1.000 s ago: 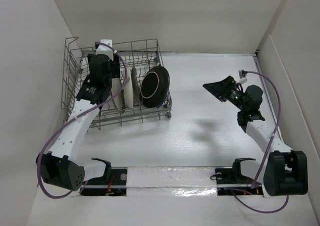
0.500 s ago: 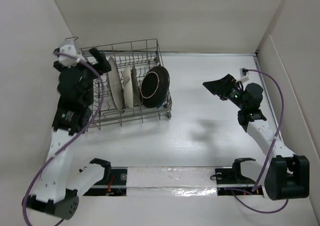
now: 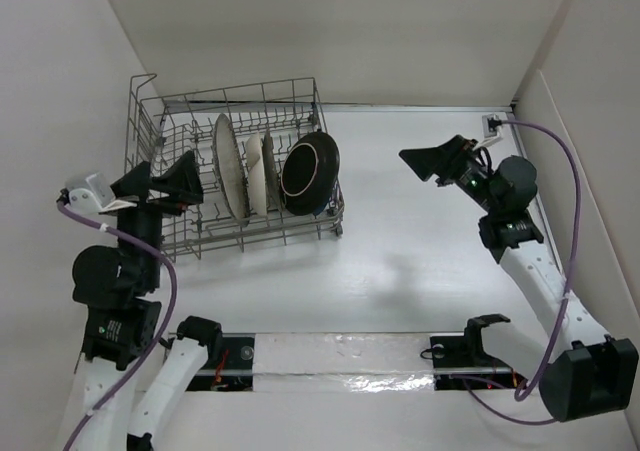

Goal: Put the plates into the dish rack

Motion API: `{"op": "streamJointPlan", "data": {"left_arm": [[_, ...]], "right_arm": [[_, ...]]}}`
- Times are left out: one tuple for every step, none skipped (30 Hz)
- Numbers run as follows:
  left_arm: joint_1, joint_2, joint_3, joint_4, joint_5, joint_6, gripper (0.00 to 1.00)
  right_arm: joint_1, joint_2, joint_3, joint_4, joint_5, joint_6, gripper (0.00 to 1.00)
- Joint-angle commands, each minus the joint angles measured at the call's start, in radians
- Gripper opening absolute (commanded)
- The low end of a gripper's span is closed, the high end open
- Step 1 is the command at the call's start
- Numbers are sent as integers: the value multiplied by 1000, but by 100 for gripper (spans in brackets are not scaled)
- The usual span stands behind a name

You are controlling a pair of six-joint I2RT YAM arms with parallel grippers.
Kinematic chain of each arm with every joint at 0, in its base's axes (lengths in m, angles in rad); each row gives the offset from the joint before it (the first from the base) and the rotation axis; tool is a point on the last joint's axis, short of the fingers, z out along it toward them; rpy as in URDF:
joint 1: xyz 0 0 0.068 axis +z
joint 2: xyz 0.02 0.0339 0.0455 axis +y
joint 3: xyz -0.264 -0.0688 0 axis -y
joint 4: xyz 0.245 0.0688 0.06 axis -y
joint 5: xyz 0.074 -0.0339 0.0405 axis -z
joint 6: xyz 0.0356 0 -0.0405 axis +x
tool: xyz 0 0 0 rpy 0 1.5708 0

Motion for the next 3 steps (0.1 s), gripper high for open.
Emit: {"op": "streamJointPlan", "data": {"left_arm": [[-3, 2, -40, 53, 80, -7, 99], [-3, 2, -48, 61, 84, -7, 99], [-3, 3, -56, 66, 89, -9, 99]], "right_arm": [[55, -33, 78, -37, 92, -60, 100], [64, -29, 86, -49, 102, -66, 100], [76, -23, 98, -62, 106, -71, 100]]}}
